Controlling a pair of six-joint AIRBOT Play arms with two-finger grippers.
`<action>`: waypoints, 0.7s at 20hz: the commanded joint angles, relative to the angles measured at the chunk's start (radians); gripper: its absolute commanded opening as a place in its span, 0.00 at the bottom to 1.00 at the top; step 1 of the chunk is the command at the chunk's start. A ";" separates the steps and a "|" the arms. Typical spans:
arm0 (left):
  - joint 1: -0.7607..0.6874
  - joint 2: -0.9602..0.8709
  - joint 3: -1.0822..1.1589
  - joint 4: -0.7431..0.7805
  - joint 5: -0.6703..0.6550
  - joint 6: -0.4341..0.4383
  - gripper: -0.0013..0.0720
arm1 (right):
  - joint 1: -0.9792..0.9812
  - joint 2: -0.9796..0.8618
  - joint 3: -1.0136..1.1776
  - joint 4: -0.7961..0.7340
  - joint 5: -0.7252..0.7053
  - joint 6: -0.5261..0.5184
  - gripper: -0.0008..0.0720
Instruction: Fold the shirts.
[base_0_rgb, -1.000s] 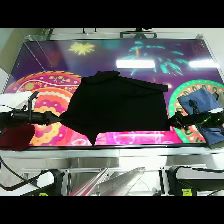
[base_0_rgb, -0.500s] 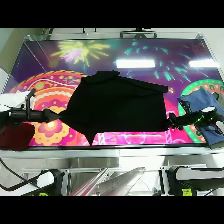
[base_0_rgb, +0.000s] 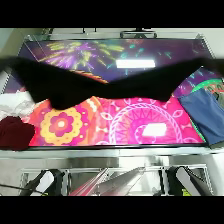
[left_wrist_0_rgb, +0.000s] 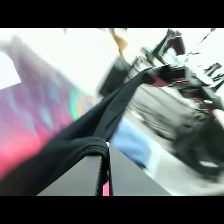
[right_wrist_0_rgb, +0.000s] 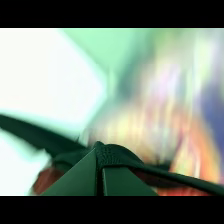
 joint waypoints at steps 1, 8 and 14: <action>0.220 0.136 0.266 -0.211 0.062 -0.011 0.06 | -0.162 0.225 0.190 0.149 -0.225 -0.019 0.03; 0.276 0.092 0.351 -0.024 0.084 -0.058 0.06 | -0.197 0.274 0.161 -0.106 -0.236 0.069 0.03; -0.197 -0.247 0.351 0.501 0.127 -0.106 0.06 | 0.106 0.138 -0.200 -0.346 -0.368 0.056 0.03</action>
